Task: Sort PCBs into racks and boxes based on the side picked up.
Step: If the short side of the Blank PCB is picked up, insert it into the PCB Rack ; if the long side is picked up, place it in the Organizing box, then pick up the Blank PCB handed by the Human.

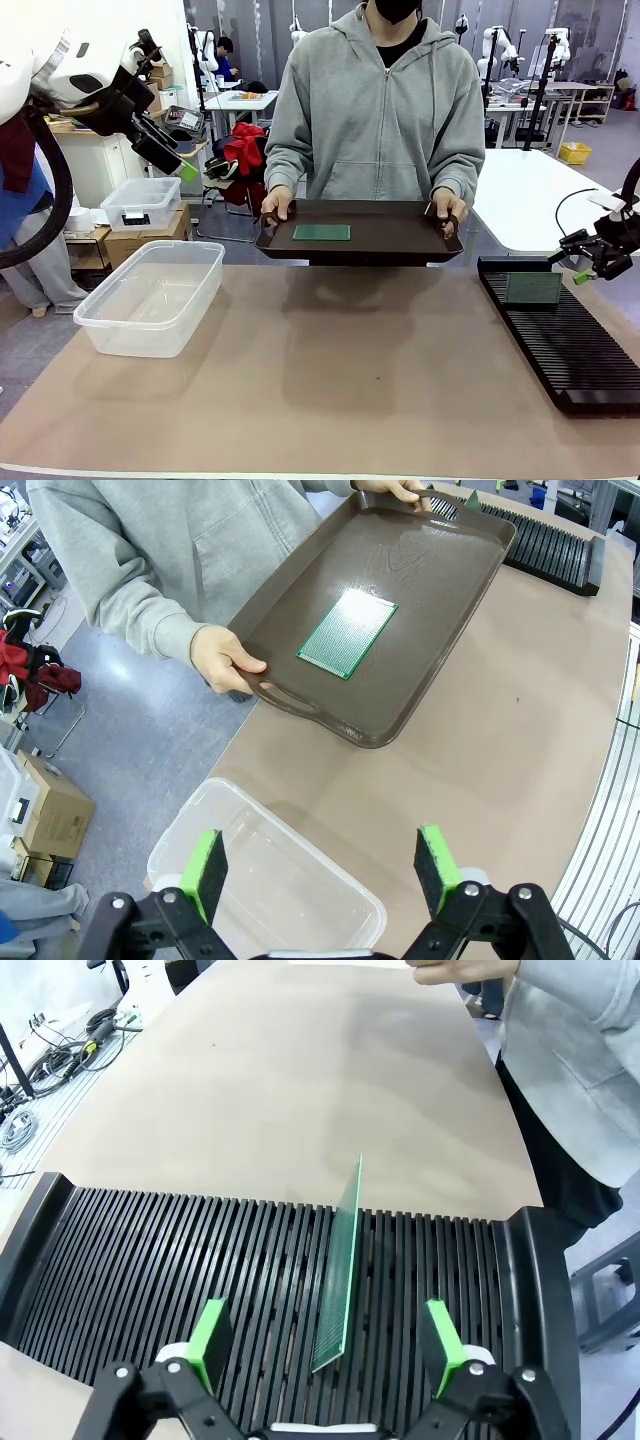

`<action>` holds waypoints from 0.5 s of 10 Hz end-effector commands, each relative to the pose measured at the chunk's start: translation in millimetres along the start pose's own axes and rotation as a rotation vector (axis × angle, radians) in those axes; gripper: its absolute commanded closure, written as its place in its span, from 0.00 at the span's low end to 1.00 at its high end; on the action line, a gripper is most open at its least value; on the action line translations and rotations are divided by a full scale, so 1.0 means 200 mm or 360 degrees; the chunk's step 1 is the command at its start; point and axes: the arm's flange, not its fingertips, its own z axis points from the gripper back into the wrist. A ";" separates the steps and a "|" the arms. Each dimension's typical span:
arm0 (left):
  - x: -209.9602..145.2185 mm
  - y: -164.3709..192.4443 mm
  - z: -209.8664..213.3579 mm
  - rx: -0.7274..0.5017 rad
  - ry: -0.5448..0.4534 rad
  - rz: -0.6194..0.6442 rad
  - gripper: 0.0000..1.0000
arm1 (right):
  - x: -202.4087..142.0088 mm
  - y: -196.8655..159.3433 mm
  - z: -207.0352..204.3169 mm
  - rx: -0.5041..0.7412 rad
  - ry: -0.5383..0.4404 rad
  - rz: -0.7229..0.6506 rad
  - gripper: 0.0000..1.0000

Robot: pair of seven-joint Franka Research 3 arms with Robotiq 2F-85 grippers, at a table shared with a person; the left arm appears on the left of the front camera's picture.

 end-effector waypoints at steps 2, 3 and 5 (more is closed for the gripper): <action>-0.01 0.00 0.00 -0.0008 0.0007 -0.0001 0.00 | 0.04 0.01 0.01 -0.0057 -0.0010 0.0012 0.00; -0.01 0.00 0.00 -0.0008 0.0007 -0.0001 0.00 | 0.01 0.00 0.01 -0.0008 0.0001 0.0003 0.00; -0.01 0.00 0.00 -0.0008 0.0007 -0.0001 0.00 | 0.01 0.00 0.01 -0.0008 0.0001 0.0003 0.00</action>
